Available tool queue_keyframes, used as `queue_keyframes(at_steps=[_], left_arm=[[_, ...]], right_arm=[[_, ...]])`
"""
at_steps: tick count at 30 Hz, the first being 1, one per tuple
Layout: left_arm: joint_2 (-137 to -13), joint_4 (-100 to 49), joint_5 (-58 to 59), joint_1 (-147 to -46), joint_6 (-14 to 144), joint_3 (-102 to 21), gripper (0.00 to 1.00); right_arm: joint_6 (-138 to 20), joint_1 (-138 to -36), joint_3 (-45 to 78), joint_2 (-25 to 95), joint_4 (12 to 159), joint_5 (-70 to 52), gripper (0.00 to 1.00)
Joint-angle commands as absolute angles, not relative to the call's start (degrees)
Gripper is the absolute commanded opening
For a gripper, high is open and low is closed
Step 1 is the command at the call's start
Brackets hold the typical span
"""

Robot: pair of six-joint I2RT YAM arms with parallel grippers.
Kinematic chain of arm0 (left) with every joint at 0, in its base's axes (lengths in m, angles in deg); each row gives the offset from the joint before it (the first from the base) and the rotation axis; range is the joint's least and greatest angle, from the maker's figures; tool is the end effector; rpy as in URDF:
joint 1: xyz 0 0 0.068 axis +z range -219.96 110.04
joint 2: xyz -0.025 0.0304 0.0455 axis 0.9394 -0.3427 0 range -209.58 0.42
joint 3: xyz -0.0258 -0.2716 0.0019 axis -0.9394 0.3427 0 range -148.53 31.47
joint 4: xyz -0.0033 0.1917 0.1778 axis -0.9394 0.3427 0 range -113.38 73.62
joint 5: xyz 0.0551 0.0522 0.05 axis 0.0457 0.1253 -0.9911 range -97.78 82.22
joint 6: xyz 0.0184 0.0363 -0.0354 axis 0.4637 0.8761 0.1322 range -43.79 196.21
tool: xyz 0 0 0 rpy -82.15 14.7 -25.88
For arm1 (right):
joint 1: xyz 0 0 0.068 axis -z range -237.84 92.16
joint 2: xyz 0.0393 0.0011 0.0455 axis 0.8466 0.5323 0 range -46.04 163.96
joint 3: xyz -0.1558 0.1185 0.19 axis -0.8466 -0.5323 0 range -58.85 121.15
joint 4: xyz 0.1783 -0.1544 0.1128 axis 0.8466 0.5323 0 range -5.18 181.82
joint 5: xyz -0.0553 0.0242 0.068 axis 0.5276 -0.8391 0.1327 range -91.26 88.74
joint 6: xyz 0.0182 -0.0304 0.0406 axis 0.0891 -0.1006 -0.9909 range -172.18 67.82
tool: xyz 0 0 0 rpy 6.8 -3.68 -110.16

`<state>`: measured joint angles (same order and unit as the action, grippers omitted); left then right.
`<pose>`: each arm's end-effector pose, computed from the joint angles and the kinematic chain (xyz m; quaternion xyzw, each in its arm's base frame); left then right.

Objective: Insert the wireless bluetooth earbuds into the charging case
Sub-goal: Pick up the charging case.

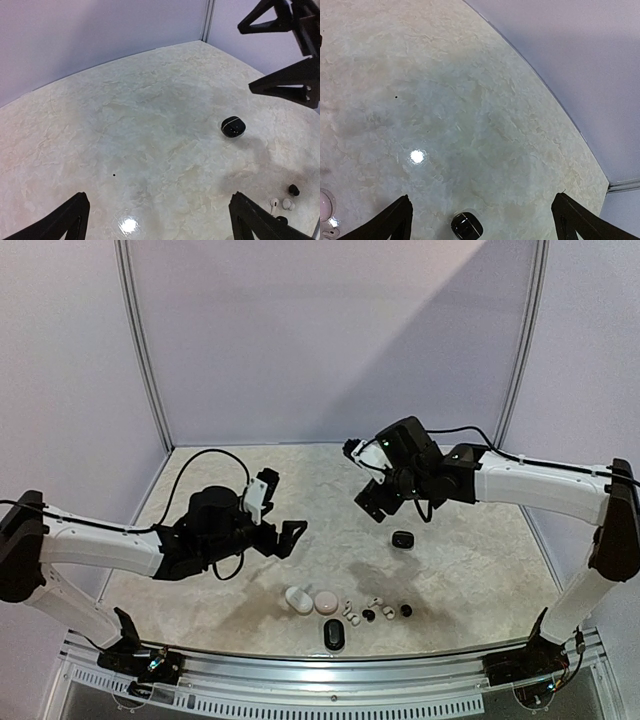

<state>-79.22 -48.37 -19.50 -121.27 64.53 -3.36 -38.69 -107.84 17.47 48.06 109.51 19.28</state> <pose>0.1876 -0.2227 0.2062 0.2207 0.7857 -0.2275 0.5313 0.2472 0.2750 0.2866 -0.4128 0.8036 -0.0308 0.4276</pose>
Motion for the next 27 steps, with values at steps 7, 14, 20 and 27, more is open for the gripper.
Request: queue_keyframes(at_steps=[7, 14, 20, 27], left_arm=[[-80.88, -35.46, -21.60, -119.17, 62.96, -12.04, 0.99], [-67.14, -34.16, -18.28, -116.39, 59.29, -2.48, 0.99], [-53.84, -23.99, -14.70, -113.74, 58.55, 2.78, 0.99], [-46.58, -20.04, -9.58, -110.67, 58.63, 7.99, 0.99]], right_arm=[[-43.89, -108.29, 20.24, 42.40, 110.83, 3.97, 0.99], [-67.37, -115.15, 21.04, 45.69, 118.48, 13.14, 0.98], [-91.40, -125.80, 36.65, 58.52, 140.93, 18.34, 0.94], [-110.37, -133.58, 40.46, 69.24, 149.34, 9.11, 0.94]])
